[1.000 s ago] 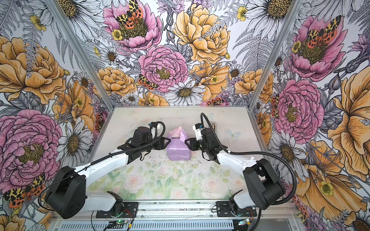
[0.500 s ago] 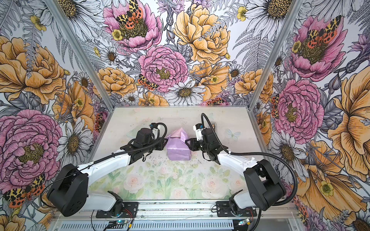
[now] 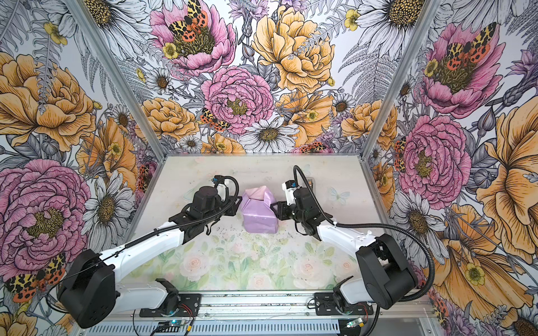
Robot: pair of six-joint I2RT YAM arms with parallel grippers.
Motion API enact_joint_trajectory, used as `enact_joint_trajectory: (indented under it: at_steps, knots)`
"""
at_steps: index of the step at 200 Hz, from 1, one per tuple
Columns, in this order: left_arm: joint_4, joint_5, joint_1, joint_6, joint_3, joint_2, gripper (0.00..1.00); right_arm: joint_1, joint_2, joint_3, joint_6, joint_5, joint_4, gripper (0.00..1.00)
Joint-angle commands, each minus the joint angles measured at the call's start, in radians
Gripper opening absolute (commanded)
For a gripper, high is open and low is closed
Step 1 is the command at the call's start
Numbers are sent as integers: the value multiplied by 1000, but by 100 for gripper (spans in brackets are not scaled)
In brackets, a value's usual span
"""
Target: Wrap the gift box in paper
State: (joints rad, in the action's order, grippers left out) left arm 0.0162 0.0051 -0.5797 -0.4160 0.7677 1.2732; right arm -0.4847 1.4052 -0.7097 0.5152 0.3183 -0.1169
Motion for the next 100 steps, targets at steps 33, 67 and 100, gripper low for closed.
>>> enact_joint_trajectory:
  at_steps: [33, 67, 100]
  knots:
    - [-119, 134, 46, -12, -63, -49, 53, 3, 10, 33, -5, -17, 89, 42]
    - [-162, 225, 12, 12, -64, 5, 64, 3, 11, 35, -1, -13, 82, 42]
    - [-122, 145, 7, 1, -55, 54, 64, 3, 5, 37, -7, -13, 88, 42]
